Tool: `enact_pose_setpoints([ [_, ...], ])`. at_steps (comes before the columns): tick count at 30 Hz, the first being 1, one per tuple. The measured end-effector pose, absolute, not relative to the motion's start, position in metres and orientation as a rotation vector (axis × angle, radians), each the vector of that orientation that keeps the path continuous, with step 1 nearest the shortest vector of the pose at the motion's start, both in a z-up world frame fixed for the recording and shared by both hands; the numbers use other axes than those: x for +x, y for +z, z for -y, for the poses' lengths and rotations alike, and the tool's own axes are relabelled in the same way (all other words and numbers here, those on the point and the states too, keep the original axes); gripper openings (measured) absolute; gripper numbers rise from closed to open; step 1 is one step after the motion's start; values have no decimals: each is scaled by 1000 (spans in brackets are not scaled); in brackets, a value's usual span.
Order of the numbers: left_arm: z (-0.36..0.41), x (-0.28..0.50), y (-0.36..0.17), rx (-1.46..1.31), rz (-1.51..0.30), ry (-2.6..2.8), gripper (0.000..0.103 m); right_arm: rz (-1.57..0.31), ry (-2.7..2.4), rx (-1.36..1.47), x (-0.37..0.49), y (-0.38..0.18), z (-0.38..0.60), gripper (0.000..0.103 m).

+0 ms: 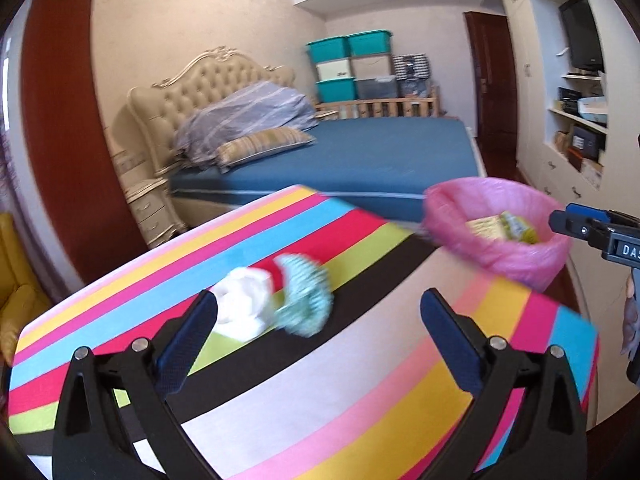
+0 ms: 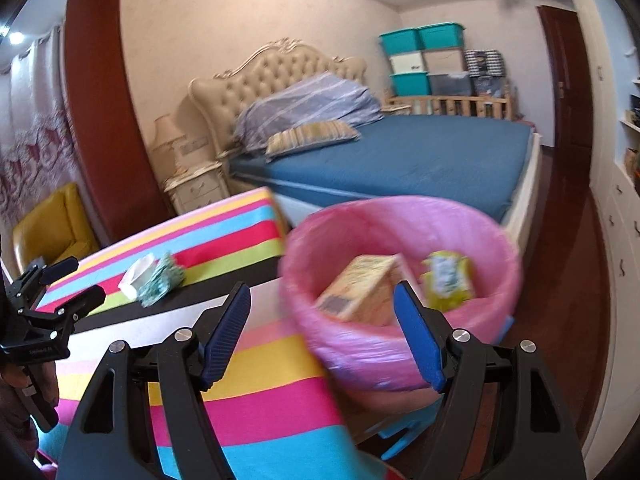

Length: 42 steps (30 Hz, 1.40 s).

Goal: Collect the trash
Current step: 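Move both tools back over the table, then grasp the green patterned cloth with the right gripper while the left grasps the white paper cup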

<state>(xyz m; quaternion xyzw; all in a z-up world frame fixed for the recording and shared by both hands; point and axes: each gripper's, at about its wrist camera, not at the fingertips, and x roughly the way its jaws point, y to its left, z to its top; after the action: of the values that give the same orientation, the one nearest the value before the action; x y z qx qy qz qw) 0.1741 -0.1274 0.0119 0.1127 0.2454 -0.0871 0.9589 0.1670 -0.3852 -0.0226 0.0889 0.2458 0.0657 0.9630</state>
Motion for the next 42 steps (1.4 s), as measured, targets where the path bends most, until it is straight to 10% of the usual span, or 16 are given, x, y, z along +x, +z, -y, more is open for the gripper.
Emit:
enact_pose_setpoints([
  [33, -17, 184, -21, 47, -630, 45, 98, -738, 178, 62, 299, -39, 165, 71],
  [42, -32, 188, -25, -36, -673, 42, 98, -840, 144, 46, 322, -53, 154, 56],
])
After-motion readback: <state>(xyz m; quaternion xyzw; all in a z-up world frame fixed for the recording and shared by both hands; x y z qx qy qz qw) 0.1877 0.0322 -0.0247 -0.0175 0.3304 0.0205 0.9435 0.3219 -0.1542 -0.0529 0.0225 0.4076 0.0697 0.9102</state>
